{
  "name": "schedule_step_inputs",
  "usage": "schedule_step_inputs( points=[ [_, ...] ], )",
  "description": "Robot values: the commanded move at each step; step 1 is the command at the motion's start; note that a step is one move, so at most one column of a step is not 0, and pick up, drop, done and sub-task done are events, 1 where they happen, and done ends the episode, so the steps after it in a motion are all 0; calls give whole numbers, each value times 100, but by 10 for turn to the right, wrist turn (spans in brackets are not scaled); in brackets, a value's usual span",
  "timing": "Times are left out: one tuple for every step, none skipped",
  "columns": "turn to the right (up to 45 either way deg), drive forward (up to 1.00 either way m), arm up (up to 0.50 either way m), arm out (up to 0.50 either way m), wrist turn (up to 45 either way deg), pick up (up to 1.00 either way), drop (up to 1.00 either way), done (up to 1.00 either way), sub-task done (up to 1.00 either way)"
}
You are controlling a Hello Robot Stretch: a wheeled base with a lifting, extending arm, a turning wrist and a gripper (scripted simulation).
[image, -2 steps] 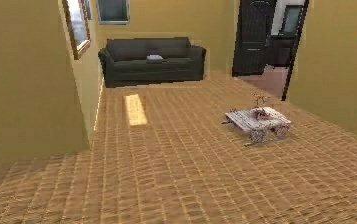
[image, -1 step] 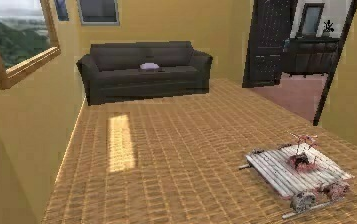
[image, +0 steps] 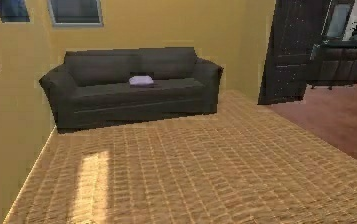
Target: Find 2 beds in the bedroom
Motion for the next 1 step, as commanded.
schedule_step_inputs(
  points=[
    [0,80,0,0,0,0,0,0,0]
  ],
)
